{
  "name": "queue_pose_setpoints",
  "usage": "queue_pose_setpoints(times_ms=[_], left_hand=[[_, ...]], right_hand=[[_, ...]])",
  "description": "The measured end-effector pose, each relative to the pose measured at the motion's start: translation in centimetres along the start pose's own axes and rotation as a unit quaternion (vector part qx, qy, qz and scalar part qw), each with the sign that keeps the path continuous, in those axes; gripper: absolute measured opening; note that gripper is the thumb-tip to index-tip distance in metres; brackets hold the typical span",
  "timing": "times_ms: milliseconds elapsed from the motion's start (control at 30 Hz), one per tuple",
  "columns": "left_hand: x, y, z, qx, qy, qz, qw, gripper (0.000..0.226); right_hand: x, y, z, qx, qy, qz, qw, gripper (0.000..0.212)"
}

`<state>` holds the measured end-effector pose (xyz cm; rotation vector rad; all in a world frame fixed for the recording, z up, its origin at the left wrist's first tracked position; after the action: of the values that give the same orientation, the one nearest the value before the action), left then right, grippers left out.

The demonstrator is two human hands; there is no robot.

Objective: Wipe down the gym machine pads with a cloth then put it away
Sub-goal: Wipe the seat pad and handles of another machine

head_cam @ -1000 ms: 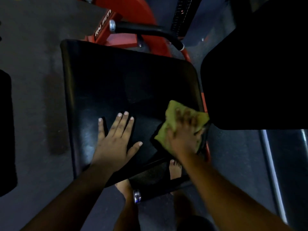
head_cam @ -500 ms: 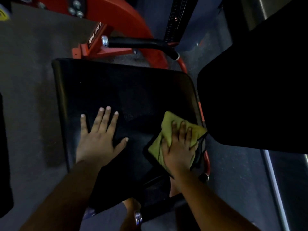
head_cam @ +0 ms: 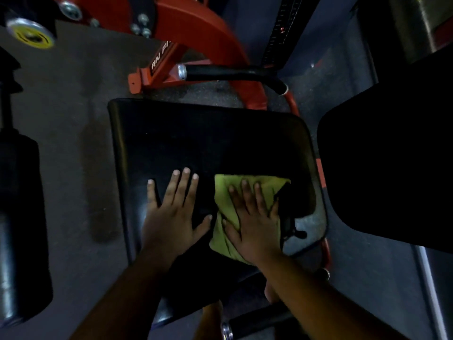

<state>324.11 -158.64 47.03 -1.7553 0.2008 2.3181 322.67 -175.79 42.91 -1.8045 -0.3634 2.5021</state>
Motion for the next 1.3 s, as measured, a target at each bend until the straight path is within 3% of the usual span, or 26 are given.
queue_pose_setpoints(times_ms=[67, 267, 400, 500, 700, 800, 933, 1000, 1133, 1300], left_hand=[[0.2, 0.0, 0.0, 0.006, 0.008, 0.009, 1.000, 0.095], [0.2, -0.1, -0.1, 0.009, 0.045, 0.001, 0.999, 0.094], [0.3, 0.2, -0.1, 0.028, 0.016, 0.010, 0.999, 0.076], [0.5, 0.9, -0.1, 0.059, -0.010, 0.005, 0.998, 0.064], [0.9, 0.6, -0.3, 0.060, -0.005, -0.002, 0.998, 0.078], [0.8, 0.4, -0.2, 0.046, 0.007, -0.004, 0.999, 0.083], [0.3, 0.4, -0.1, 0.033, 0.001, 0.003, 0.999, 0.084], [0.3, 0.5, 0.0, 0.032, -0.004, 0.001, 0.999, 0.084], [0.5, 0.6, -0.1, 0.037, 0.007, 0.011, 0.999, 0.084], [0.7, 0.6, -0.3, 0.043, 0.009, -0.009, 0.999, 0.085]], right_hand=[[0.3, 0.7, -0.6, -0.022, -0.009, 0.001, 1.000, 0.077], [-3.4, -3.5, -17.9, 0.032, 0.003, -0.048, 0.998, 0.074], [-2.0, -1.8, -10.8, -0.008, -0.003, -0.017, 1.000, 0.076], [0.1, 3.7, -4.9, 0.025, -0.042, -0.028, 0.998, 0.076], [-2.0, 5.1, -14.7, 0.129, -0.037, -0.023, 0.991, 0.077], [-2.3, 4.7, -16.7, 0.104, -0.029, -0.009, 0.994, 0.077], [-0.2, 8.0, -5.5, 0.024, -0.023, 0.026, 0.999, 0.073], [0.7, 10.6, -0.7, 0.046, -0.038, 0.036, 0.998, 0.075], [-0.1, 11.1, -7.6, 0.157, -0.045, 0.021, 0.986, 0.079], [-2.6, 10.8, -17.8, 0.141, -0.034, -0.006, 0.989, 0.079]])
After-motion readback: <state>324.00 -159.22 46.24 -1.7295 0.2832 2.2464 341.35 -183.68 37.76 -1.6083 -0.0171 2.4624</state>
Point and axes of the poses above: each hand's wrist, its own z-axis away from the middle knuckle, its own x-axis out of the palm, y = z × x, the point moved 10 cm from there along -z, towards the middle knuckle, and after that the axes turned 6 degrees about x, right-handed, at the moved point
